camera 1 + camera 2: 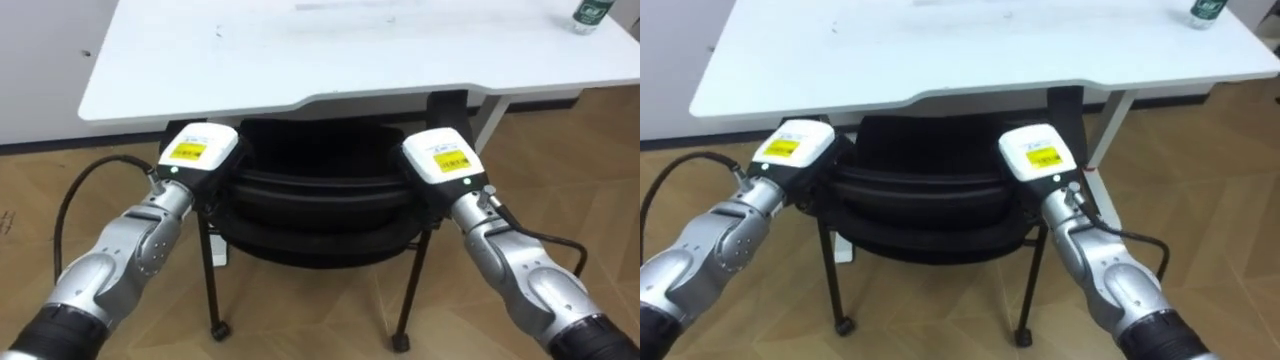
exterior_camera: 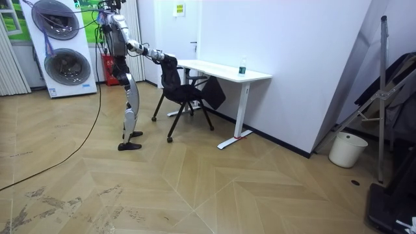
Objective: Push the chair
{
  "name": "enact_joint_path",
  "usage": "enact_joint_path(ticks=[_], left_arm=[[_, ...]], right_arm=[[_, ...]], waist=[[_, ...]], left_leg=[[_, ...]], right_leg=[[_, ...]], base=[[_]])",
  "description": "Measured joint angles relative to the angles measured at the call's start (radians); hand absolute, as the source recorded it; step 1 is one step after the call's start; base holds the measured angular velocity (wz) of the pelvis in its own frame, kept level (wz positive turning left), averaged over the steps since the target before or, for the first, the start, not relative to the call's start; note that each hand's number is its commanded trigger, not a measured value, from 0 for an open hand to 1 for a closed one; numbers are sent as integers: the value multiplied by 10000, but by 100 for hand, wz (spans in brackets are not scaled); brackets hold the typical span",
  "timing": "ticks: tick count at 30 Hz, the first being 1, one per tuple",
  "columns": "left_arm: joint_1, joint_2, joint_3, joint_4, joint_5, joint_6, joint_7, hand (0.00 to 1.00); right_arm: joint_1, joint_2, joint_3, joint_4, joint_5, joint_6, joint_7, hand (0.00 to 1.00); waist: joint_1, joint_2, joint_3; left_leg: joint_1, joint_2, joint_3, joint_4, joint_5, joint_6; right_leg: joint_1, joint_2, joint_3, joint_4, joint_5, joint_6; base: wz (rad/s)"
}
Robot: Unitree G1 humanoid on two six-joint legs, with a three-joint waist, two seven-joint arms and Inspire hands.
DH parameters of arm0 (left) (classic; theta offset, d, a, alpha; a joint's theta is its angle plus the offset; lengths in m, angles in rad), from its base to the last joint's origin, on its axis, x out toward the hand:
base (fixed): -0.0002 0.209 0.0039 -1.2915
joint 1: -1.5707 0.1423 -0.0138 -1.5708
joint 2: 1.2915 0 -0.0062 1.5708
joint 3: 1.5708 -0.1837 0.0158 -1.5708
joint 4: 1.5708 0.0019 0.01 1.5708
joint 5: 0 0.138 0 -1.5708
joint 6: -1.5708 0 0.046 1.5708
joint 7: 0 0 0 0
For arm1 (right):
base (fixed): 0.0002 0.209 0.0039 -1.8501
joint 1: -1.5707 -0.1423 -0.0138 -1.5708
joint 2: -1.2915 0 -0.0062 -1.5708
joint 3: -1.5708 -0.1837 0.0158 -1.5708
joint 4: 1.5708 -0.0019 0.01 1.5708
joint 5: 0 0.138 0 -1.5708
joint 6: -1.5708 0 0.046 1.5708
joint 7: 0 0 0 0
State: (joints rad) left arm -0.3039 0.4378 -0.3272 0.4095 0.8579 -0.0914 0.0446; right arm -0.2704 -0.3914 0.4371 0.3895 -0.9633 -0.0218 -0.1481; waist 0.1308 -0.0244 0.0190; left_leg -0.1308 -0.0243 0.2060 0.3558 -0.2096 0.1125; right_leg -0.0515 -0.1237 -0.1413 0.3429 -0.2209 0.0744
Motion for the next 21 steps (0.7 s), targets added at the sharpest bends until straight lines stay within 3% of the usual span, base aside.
enact_joint_path(ticks=[5, 10, 15, 18, 21], left_arm=[[19, -449, 469, -67, -22, 439, -316, 0], [110, -656, 502, -86, -27, 859, -398, 0], [264, -667, 517, -210, -22, 1056, -345, 0], [298, -610, 578, -207, 100, 1155, -346, 0], [274, -604, 916, -418, 105, 1010, -328, 0]], right_arm=[[69, 79, -5, -109, 181, -57, 284, 0], [163, 127, -6, -203, 597, -61, 570, 0], [169, 128, -73, -521, 781, -117, 708, 0], [161, 121, -700, -1064, 687, -263, 702, 0], [120, -11, -1342, -1211, 661, -549, 637, 0]], waist=[[-111, -33, -41], [-204, -13, -64], [-301, 9, -98], [-446, 8, -104], [-454, 5, -106]], left_leg=[[177, 37, 40, -188, 121, 15], [443, 48, 19, -368, 128, 0], [547, 52, -15, -457, 218, -43], [727, 61, -24, -535, 241, -68], [741, 110, -26, -513, 249, -82]], right_leg=[[355, 92, -118, -651, 321, 11], [718, 132, -224, -933, 415, 7], [909, 194, -239, -1209, 549, -16], [1115, 224, -250, -1382, 595, -38], [1203, 293, -227, -1483, 708, -63]], base=[[0], [0], [0], [0], [0]])
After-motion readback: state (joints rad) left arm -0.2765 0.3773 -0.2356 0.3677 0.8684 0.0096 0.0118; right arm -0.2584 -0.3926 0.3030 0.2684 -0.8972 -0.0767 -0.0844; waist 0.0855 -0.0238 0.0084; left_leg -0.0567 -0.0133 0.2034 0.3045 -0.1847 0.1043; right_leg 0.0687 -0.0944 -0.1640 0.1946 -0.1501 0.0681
